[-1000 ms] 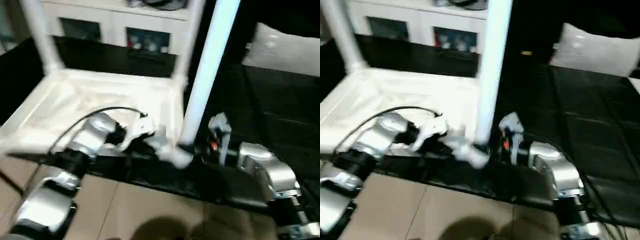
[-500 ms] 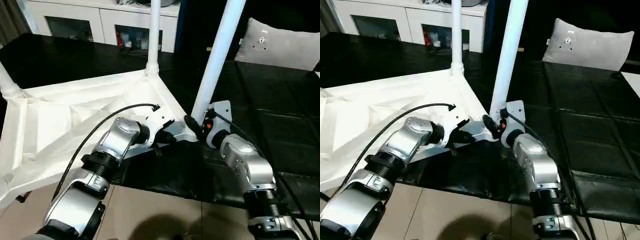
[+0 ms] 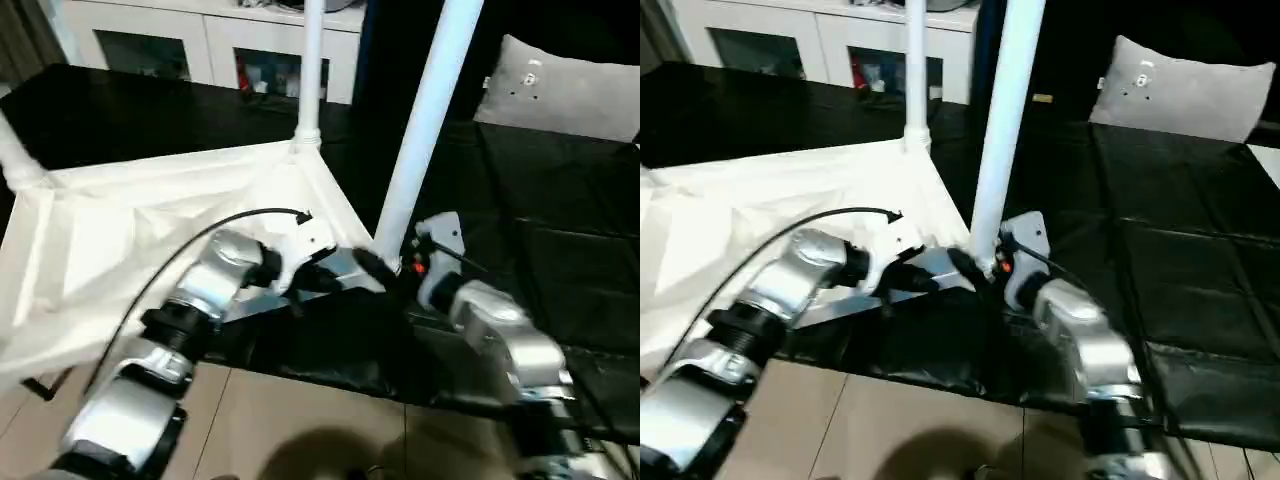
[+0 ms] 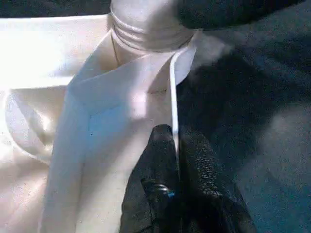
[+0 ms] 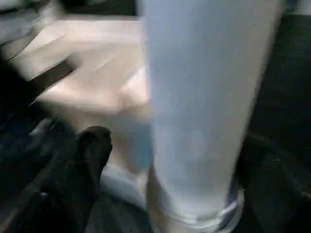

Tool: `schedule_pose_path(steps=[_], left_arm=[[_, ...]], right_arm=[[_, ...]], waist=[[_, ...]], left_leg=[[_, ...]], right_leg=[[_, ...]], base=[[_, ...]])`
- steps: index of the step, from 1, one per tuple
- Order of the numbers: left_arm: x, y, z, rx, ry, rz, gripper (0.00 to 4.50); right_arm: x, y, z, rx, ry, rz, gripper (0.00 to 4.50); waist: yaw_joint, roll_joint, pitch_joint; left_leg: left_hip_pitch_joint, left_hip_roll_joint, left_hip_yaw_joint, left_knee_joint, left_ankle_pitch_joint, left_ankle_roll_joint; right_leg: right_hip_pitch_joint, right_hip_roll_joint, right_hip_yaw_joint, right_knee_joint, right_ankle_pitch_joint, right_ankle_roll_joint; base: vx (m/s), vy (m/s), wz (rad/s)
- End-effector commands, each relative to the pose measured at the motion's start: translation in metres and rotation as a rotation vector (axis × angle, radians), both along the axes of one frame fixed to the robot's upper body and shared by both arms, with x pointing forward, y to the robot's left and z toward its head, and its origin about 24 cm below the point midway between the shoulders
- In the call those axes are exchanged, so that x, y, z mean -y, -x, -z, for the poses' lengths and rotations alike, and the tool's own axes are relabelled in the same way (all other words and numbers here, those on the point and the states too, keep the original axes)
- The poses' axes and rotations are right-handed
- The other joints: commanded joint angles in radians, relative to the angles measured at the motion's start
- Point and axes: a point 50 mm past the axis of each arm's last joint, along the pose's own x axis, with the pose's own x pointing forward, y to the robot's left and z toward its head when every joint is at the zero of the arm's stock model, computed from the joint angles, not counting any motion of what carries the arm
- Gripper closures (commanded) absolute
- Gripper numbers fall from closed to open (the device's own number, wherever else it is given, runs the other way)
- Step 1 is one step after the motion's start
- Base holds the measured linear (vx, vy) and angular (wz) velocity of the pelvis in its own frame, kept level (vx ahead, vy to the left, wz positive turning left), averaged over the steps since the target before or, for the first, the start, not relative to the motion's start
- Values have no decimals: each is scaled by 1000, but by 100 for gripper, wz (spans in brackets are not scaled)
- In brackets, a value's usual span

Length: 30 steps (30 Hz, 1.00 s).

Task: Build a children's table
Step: Rotate leg to tighten

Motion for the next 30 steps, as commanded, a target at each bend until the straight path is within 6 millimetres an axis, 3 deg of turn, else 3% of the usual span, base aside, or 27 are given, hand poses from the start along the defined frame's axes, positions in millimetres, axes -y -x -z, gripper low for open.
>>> schedule_pose_path(steps=[1, 6, 7, 12, 14, 17, 21, 25, 30], left_arm=[[8, 5, -14, 55, 31, 167, 450], [-3, 11, -11, 18, -31, 280, 450], [-5, 13, -11, -5, -45, 322, 450], [-10, 18, -13, -27, -88, 450, 450], [-10, 19, -13, -33, -96, 477, 450], [-8, 22, -13, -52, -98, 526, 450], [-7, 23, -12, -55, -105, 556, 450], [-7, 22, -13, -50, -109, 561, 450], [-8, 21, -15, -47, -107, 556, 450]], right_arm=[[3, 6, -4, 18, 18, -109, 5], [16, 7, -10, 21, 29, -188, 5], [18, 9, -13, 22, 46, -263, 5], [18, 15, -17, 2, 38, -469, 5], [16, 17, -17, -7, 39, -520, 31], [14, 19, -16, -37, 44, -608, 49], [11, 18, -17, -63, 29, -651, 75], [10, 19, -17, -91, 24, -707, 116], [8, 20, -16, -129, 15, -751, 156]], waist=[[6, 8, -80], [20, 9, -79], [26, 1, -80], [40, -1, -80], [42, 2, -80], [45, -5, -81], [47, -5, -81], [48, -12, -80], [50, -14, -83]], left_leg=[[-9, 2, 18, -58, -102, 79], [-4, 4, 19, -59, -116, 70], [-3, 6, 21, -59, -118, 67], [-5, 6, 21, -58, -109, 74], [-5, 7, 20, -58, -109, 72], [-7, 8, 21, -57, -103, 71], [-8, 8, 21, -55, -98, 74], [-8, 7, 22, -55, -94, 69], [-9, 8, 22, -53, -73, 75]], right_leg=[[85, -54, 38, -65, -131, -222], [82, -55, 38, -65, -150, -224], [81, -56, 37, -64, -159, -225], [82, -58, 36, -61, -162, -223], [81, -59, 36, -62, -183, -215], [82, -57, 34, -61, -188, -213], [81, -58, 34, -59, -178, -219], [80, -58, 33, -61, -221, -199], [80, -57, 33, -56, -188, -204]], base=[[0, 0, 0], [0, 0, 0], [0, 0, 0], [0, 0, 0], [0, 0, 0], [0, 0, 0], [0, 0, 0], [0, 0, 0], [0, 0, 0]])
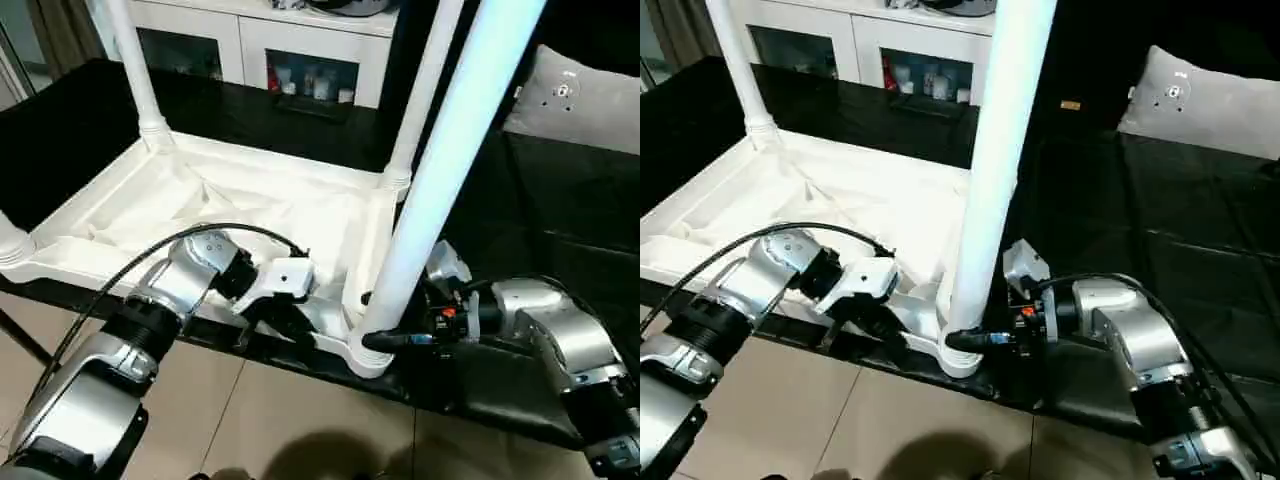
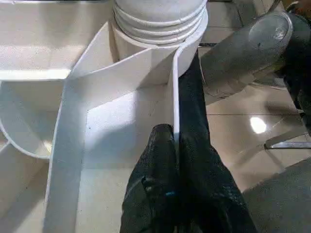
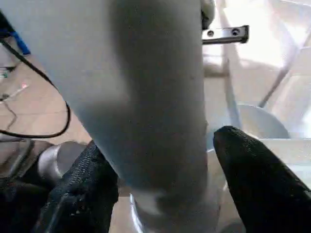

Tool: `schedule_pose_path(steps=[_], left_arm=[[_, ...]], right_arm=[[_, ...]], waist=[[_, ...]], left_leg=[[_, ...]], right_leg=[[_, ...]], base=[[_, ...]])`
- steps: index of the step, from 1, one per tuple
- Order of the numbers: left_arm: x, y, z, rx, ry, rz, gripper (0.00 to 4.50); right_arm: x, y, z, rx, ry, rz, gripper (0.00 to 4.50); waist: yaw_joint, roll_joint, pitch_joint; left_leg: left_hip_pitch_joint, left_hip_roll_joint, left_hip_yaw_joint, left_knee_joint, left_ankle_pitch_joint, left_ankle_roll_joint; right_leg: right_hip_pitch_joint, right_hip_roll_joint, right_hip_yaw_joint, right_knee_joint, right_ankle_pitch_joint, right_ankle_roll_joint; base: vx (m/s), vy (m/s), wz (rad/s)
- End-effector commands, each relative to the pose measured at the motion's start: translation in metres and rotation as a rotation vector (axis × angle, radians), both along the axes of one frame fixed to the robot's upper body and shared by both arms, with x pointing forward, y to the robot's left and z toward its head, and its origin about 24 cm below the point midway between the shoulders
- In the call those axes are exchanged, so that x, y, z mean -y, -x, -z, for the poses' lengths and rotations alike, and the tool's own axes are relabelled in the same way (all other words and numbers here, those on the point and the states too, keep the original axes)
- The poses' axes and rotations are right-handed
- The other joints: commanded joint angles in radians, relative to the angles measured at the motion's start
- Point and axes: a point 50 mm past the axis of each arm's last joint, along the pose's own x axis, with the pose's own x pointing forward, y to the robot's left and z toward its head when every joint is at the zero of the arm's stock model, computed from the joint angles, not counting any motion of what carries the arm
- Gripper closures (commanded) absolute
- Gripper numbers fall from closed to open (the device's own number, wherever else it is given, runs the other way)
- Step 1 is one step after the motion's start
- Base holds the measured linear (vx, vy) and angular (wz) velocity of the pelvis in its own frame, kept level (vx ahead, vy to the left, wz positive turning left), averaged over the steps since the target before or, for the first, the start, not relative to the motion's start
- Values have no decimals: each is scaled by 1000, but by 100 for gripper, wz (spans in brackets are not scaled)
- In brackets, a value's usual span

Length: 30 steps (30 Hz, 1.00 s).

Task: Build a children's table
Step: Rotate leg to tighten

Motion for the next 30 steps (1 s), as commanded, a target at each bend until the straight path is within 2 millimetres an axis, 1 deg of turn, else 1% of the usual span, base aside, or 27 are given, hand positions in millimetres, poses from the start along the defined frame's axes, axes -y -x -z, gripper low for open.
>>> schedule_pose_path(steps=[1, 2, 3, 5, 6, 7, 10, 11, 12, 14, 15, 16, 17, 18, 19, 20, 21, 22, 23, 24, 25, 26, 27, 28, 29, 30], left_arm=[[9, -2, -12, 22, 15, 71, 450], [9, -2, -12, 22, 15, 71, 450], [9, -2, -12, 22, 15, 69, 450], [8, -4, -12, 24, 19, 53, 450], [8, -4, -12, 24, 21, 46, 450], [8, -5, -12, 24, 22, 40, 450], [8, -6, -10, 8, 31, -8, 450], [8, -6, -9, 5, 32, -20, 450], [9, -8, -8, -1, 34, -72, 450], [14, -11, -6, -8, 62, -163, 450], [19, -13, -5, -20, 81, -224, 450], [23, -15, -4, -17, 94, -269, 450], [24, -15, -4, -14, 98, -285, 450], [27, -17, -4, -9, 109, -320, 450], [32, -18, -3, -9, 125, -353, 450], [36, -20, -3, -5, 138, -385, 450], [40, -21, -4, 1, 151, -419, 450], [43, -23, -4, 4, 162, -449, 450], [46, -25, -5, 12, 170, -479, 450], [48, -27, -6, 21, 178, -506, 450], [52, -32, -8, 39, 197, -564, 450], [55, -35, -10, 52, 212, -605, 450], [58, -37, -12, 64, 222, -638, 450], [60, -38, -15, 80, 228, -661, 450], [61, -39, -15, 82, 229, -662, 450], [61, -38, -16, 85, 228, -662, 450]], right_arm=[[1, -1, -3, -15, 6, -25, 162], [1, -1, -3, -15, 6, -25, 179], [2, -1, -3, -23, 3, -28, 179], [0, -2, -3, -42, -16, -26, 201], [-1, -1, -3, -48, -24, -25, 201], [-2, -1, -3, -53, -32, -22, 215], [-6, -1, -4, -74, -72, 18, 226], [-6, -1, -4, -78, -77, 25, 228], [-9, -2, -2, -76, -87, 74, 229], [-15, -7, 4, -42, -72, 200, 230], [-18, -12, 10, -19, -45, 303, 230], [-21, -17, 14, -16, -33, 389, 231], [-21, -19, 15, -18, -30, 418, 233], [-23, -22, 18, -21, -26, 475, 236], [-26, -26, 19, -20, -30, 539, 239], [-30, -30, 19, -23, -37, 594, 241], [-33, -34, 19, -26, -38, 651, 242], [-36, -37, 19, -25, -36, 700, 242], [-38, -40, 19, -22, -30, 743, 243], [-40, -42, 19, -21, -25, 783, 243], [-43, -48, 18, -22, -18, 874, 243], [-45, -50, 18, -4, -7, 922, 243], [-47, -52, 17, 14, 1, 958, 243], [-52, -53, 15, 43, -14, 974, 243], [-52, -53, 14, 46, -18, 974, 243], [-54, -53, 14, 51, -30, 972, 243]], waist=[[-1, -12, -82], [0, -12, -82], [0, -15, -82], [3, -13, -81], [3, -14, -81], [4, -14, -81], [4, -15, -79], [4, -11, -79], [4, -7, -79], [1, -11, -77], [-1, -7, -77], [-6, -5, -75], [-15, -8, -75], [-20, -9, -74], [-28, -8, -76], [-32, -1, -76], [-45, -6, -77], [-50, -2, -79], [-59, -5, -79], [-60, -4, -80], [-64, 1, -81], [-62, 2, -83], [-63, 4, -84], [-63, 3, -84], [-60, 8, -86], [-61, 6, -87]], left_leg=[[-8, 7, 22, -58, -73, 76], [-9, 6, 22, -58, -73, 75], [-8, 7, 23, -58, -75, 74], [-7, 7, 23, -59, -79, 71], [-7, 6, 23, -59, -78, 70], [-7, 7, 22, -59, -81, 67], [-7, 5, 22, -60, -86, 59], [-7, 5, 21, -60, -94, 55], [-6, 4, 21, -60, -100, 52], [-6, 3, 20, -62, -112, 34], [-6, 2, 19, -63, -118, 29], [-4, 0, 18, -65, -131, 11], [-10, -5, 16, -66, -135, 1], [-11, -5, 15, -66, -138, 0], [-12, -6, 15, -65, -136, 0], [-11, -6, 15, -65, -139, 0], [-15, -9, 14, -64, -140, -2], [-12, -12, 14, -62, -143, 5], [-15, -13, 15, -60, -142, 15], [-15, -12, 15, -60, -137, 17], [-14, -12, 16, -59, -127, 15], [-10, -13, 15, -58, -124, 11], [-11, -13, 15, -58, -121, 12], [-14, -11, 15, -59, -112, 12], [-11, -8, 15, -60, -110, 18], [-14, -9, 14, -60, -102, 24]], right_leg=[[79, -57, 33, -61, -189, -204], [80, -56, 33, -60, -192, -203], [79, -57, 33, -62, -202, -199], [78, -57, 33, -64, -226, -190], [78, -57, 33, -65, -229, -188], [77, -58, 33, -65, -237, -185], [77, -57, 33, -69, -266, -172], [76, -58, 33, -70, -286, -165], [75, -57, 33, -72, -296, -162], [73, -58, 32, -75, -330, -149], [72, -57, 32, -77, -346, -144], [68, -56, 30, -81, -389, -129], [75, -56, 25, -85, -432, -108], [76, -56, 26, -88, -445, -99], [74, -55, 26, -89, -443, -94], [72, -54, 27, -89, -436, -98], [74, -52, 25, -90, -428, -102], [74, -51, 25, -91, -421, -106], [75, -49, 26, -91, -403, -115], [75, -48, 26, -90, -391, -120], [72, -47, 29, -89, -365, -131], [72, -46, 28, -87, -351, -137], [72, -46, 29, -85, -337, -143], [75, -46, 30, -83, -299, -154], [74, -46, 31, -78, -253, -168], [79, -46, 31, -75, -223, -176]], base=[[0, 0, 0], [0, 0, 0], [0, 0, 0], [0, 0, 0], [0, 0, 0], [0, 0, 0], [0, 0, 0], [0, 0, 0], [0, 0, 0], [0, 0, 0], [0, 0, 0], [0, 0, 0], [0, 0, 0], [0, 0, 0], [0, 0, 0], [0, 0, 0], [0, 0, 0], [0, 0, 0], [0, 0, 0], [0, 0, 0], [0, 0, 0], [0, 0, 0], [0, 0, 0], [0, 0, 0], [0, 0, 0], [0, 0, 0]])
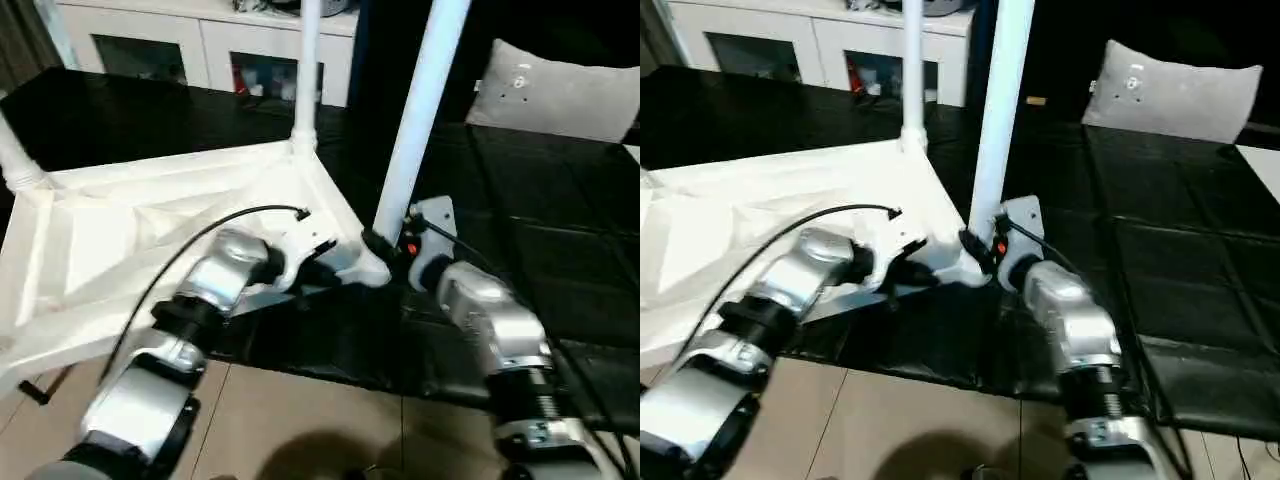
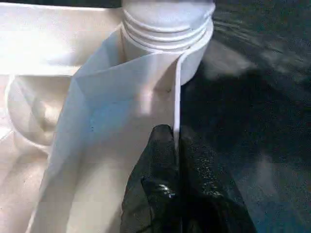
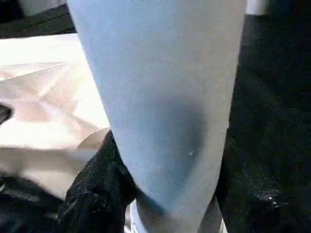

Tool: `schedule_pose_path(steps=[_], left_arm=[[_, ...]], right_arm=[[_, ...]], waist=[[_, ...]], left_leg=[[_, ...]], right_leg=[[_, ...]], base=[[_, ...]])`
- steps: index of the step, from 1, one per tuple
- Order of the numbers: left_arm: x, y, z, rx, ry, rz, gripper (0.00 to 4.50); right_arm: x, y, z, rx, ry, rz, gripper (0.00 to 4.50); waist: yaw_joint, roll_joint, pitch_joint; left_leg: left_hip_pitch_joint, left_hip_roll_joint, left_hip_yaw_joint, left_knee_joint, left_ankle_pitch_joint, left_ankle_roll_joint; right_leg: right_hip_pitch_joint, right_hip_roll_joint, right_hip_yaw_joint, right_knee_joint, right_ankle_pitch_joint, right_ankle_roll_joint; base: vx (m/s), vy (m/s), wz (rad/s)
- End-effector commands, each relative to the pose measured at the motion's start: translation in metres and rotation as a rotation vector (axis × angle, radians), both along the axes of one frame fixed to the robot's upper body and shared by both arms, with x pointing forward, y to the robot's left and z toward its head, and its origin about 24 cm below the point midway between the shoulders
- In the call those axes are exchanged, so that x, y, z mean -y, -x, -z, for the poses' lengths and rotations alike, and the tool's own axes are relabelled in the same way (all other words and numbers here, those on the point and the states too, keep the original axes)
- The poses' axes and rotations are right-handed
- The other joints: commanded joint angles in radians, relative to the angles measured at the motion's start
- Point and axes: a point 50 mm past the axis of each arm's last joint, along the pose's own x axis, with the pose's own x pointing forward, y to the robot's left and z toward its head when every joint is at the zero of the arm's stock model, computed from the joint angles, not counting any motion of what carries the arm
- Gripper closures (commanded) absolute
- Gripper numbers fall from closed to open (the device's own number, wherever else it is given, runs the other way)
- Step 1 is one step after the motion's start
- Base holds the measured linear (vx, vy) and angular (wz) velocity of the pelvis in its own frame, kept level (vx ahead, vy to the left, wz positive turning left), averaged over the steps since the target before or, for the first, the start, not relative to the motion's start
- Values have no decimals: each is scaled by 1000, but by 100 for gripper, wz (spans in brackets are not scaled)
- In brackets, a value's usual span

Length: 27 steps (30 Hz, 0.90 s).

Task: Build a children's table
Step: Rotate leg to tighten

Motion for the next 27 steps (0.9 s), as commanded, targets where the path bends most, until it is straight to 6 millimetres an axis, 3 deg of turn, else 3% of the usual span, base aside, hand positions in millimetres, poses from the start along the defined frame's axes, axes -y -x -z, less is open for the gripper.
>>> schedule_pose_path(steps=[1, 2, 4, 7, 9, 20, 22, 25, 27], left_arm=[[24, -5, -27, 89, 87, 52, 450], [23, -5, -27, 94, 80, 58, 450], [19, -4, -26, 110, 58, 73, 450], [15, -4, -25, 110, 44, 75, 450], [14, -4, -25, 112, 40, 78, 450], [-9, 0, -20, 103, -17, 192, 450], [-15, 5, -18, 82, -21, 274, 450], [-19, 8, -18, 75, -31, 343, 450], [-23, 13, -17, 62, -53, 423, 450]], right_arm=[[-21, 4, 2, -2, -33, -66, 210], [-22, 4, 2, 8, -40, -66, 179], [-23, 6, 1, 18, -58, -70, 176], [-22, 7, -1, 40, -54, -79, 131], [-21, 8, -1, 46, -52, -84, 127], [18, 23, -6, 111, -15, -239, 22], [34, 32, -7, 99, 14, -371, 5], [40, 37, -8, 82, 24, -448, 5], [44, 40, -9, 60, 36, -527, 5]], waist=[[9, 11, -85], [8, 13, -86], [8, 12, -85], [8, 14, -82], [9, 14, -80], [23, 17, -78], [28, 17, -77], [32, 16, -78], [35, 16, -77]], left_leg=[[-11, -7, 16, -64, -90, 34], [-11, -6, 16, -63, -79, 43], [-12, -6, 17, -63, -82, 53], [-8, -6, 18, -64, -110, 53], [-8, -6, 19, -65, -126, 50], [-7, -2, 19, -64, -135, 60], [-6, -3, 19, -64, -145, 63], [-7, -1, 19, -64, -138, 71], [-6, -1, 18, -64, -147, 73]], right_leg=[[86, -48, 31, -68, -183, -190], [86, -48, 31, -63, -135, -206], [89, -50, 31, -62, -108, -223], [88, -51, 32, -67, -145, -225], [87, -51, 33, -70, -176, -218], [86, -52, 34, -72, -192, -214], [90, -52, 33, -76, -209, -208], [89, -52, 34, -70, -182, -216], [87, -53, 33, -74, -213, -211]], base=[[0, 0, 0], [0, 0, 0], [0, 0, 0], [0, 0, 0], [0, 0, 0], [0, 0, 0], [0, 0, 0], [0, 0, 0], [0, 0, 0]])
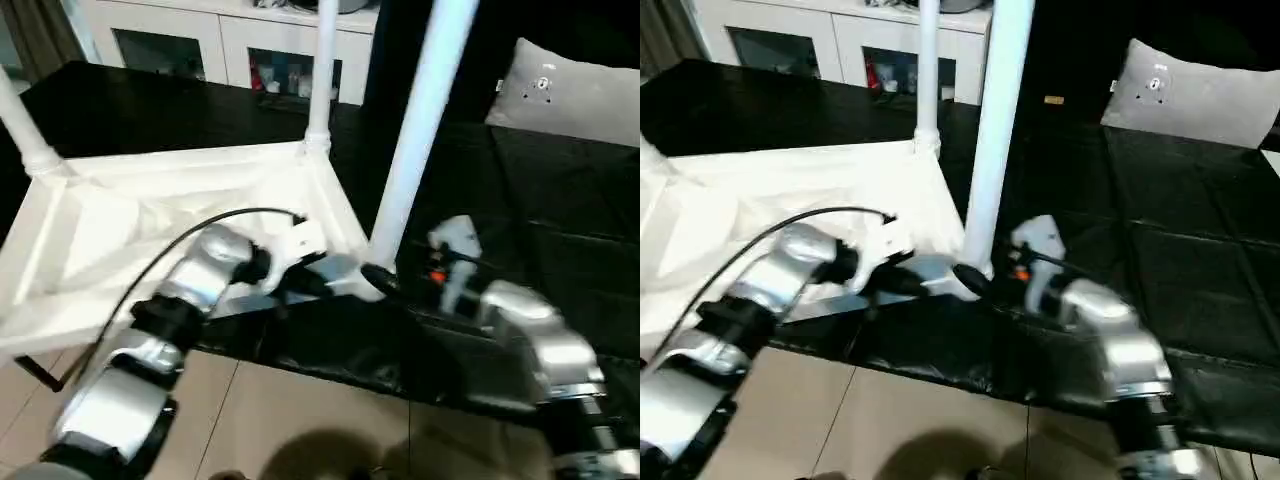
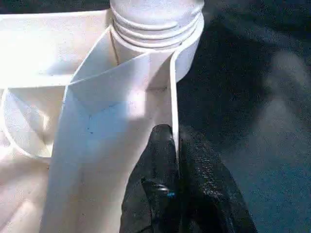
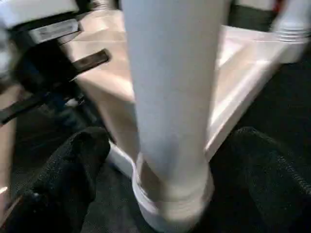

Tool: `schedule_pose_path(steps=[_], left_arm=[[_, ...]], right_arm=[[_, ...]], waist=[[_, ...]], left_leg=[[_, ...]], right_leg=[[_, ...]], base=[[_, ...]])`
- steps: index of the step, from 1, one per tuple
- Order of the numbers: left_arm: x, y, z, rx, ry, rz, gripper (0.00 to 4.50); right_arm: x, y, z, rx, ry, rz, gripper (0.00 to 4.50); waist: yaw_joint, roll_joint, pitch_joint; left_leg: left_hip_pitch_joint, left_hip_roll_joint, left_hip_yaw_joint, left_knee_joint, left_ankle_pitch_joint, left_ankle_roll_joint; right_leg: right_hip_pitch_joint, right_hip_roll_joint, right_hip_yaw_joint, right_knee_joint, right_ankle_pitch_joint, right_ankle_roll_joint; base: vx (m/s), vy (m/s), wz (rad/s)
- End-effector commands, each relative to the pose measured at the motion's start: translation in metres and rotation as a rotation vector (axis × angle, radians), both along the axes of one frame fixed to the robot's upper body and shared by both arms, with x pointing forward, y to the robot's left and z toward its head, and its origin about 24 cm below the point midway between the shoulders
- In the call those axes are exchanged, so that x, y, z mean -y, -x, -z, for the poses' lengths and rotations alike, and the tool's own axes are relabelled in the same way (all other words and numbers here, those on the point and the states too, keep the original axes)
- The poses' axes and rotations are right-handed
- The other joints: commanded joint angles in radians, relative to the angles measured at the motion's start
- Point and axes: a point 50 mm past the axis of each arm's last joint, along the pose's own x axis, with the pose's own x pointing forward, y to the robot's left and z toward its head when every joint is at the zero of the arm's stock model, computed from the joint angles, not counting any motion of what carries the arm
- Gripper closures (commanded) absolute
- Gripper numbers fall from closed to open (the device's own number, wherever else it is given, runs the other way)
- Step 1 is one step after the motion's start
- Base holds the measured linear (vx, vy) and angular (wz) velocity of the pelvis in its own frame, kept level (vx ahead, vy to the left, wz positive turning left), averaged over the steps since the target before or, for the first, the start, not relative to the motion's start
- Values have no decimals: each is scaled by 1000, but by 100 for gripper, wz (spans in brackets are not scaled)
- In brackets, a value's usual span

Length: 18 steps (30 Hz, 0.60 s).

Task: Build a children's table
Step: Rotate leg to tighten

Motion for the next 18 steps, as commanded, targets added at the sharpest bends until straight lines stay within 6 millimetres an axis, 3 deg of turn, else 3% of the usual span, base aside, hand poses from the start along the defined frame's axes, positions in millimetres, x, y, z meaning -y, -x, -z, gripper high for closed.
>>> schedule_pose_path(steps=[1, 3, 4, 8, 10, 15, 18], left_arm=[[10, 6, -10, 21, -10, 178, 450], [8, 8, -9, 12, -26, 204, 450], [6, 9, -9, 4, -41, 238, 450], [-1, 14, -9, -30, -94, 344, 450], [-2, 16, -9, -37, -107, 379, 450], [-1, 18, -10, -55, -114, 438, 450], [0, 19, -11, -56, -116, 461, 450]], right_arm=[[-2, 6, -4, -6, 5, -110, 5], [-2, 7, -4, -9, 12, -138, 5], [-2, 8, -5, -8, 14, -176, 5], [-9, 17, -5, -38, 6, -344, 5], [-10, 19, -5, -55, -3, -382, 20], [-11, 23, -3, -95, 4, -459, 76], [-11, 24, -2, -112, 16, -494, 87]], waist=[[4, 9, -81], [9, 10, -80], [13, 5, -79], [24, 9, -80], [27, 4, -80], [30, 3, -78], [31, 3, -79]], left_leg=[[-3, 0, 19, -64, -149, 68], [-2, 2, 19, -65, -156, 64], [-1, 2, 19, -66, -161, 60], [2, 7, 19, -68, -167, 59], [1, 7, 18, -68, -162, 55], [-1, 5, 19, -68, -163, 48], [-2, 5, 19, -68, -157, 47]], right_leg=[[85, -53, 33, -74, -224, -208], [82, -55, 33, -76, -248, -203], [82, -54, 32, -77, -266, -197], [81, -55, 33, -73, -251, -204], [81, -56, 32, -70, -249, -202], [81, -58, 32, -77, -315, -179], [81, -58, 32, -77, -322, -171]], base=[[0, 0, 0], [0, 0, 0], [0, 0, 0], [0, 0, 0], [0, 0, 0], [0, 0, 0], [0, 0, 0]])
